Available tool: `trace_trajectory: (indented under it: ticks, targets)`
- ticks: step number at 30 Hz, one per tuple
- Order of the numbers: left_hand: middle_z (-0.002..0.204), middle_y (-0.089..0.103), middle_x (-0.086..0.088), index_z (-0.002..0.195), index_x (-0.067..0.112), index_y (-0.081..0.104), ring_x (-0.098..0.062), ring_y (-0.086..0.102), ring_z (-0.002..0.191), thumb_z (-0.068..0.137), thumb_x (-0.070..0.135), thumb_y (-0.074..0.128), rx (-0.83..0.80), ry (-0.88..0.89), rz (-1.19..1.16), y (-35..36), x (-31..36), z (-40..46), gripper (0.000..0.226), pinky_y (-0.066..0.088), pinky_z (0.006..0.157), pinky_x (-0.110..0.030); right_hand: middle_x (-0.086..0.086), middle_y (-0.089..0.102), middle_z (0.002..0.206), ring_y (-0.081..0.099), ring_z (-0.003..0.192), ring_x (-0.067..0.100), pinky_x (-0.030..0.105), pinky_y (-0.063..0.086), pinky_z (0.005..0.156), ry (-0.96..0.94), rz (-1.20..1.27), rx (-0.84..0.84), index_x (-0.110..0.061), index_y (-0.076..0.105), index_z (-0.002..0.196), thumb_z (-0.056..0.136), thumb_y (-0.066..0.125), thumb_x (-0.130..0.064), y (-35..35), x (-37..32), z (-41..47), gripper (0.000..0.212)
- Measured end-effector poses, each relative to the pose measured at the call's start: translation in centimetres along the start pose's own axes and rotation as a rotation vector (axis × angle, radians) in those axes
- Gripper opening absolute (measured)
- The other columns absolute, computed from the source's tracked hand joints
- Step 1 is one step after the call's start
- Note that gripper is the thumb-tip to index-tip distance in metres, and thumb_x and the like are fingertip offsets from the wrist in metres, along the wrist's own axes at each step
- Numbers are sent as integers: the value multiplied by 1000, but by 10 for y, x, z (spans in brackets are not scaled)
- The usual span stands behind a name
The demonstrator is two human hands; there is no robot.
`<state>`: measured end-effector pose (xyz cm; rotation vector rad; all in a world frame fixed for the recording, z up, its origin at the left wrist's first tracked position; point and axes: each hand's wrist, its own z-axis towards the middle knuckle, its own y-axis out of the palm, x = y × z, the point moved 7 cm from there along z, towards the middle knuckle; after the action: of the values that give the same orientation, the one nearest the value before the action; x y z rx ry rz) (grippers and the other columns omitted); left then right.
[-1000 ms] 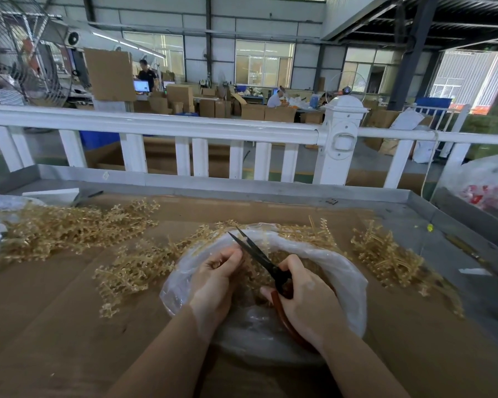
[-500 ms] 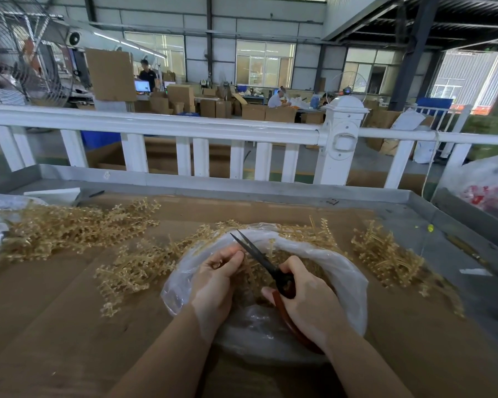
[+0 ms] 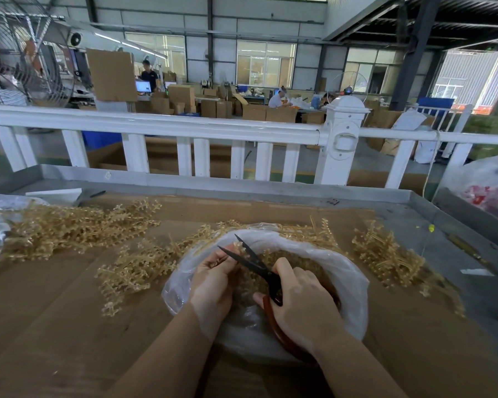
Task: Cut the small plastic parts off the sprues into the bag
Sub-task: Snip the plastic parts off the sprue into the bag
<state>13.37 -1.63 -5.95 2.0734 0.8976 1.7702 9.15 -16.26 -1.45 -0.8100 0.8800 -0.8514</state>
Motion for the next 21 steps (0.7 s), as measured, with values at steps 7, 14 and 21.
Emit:
trace_trajectory:
  ticks: [7,14,21]
  targets:
    - [75,70,-16,98,-2,64,-24,71,65,94,-4,46,-35,-53,-9,2,-2,0,18,56,52,-29,-8,57,106,52,103,13,24,44,88,12,47,-4,-26,38,123,90,49,-53,3,-4,1,44]
    - [78,72,-14,101,0,64,-21,72,67,94,-5,45,-73,-77,-16,3,-4,2,21,56,52,-27,-4,57,110,53,106,15,25,44,91,-14,52,-14,-22,38,128,92,48,-35,2,-6,4,39]
    - [83,73,-14,105,-1,62,-22,72,73,92,-3,49,-87,-103,-23,1,-8,9,18,56,58,-30,-3,59,97,58,92,14,21,45,77,-60,41,34,-21,41,118,92,48,-33,3,-9,6,29]
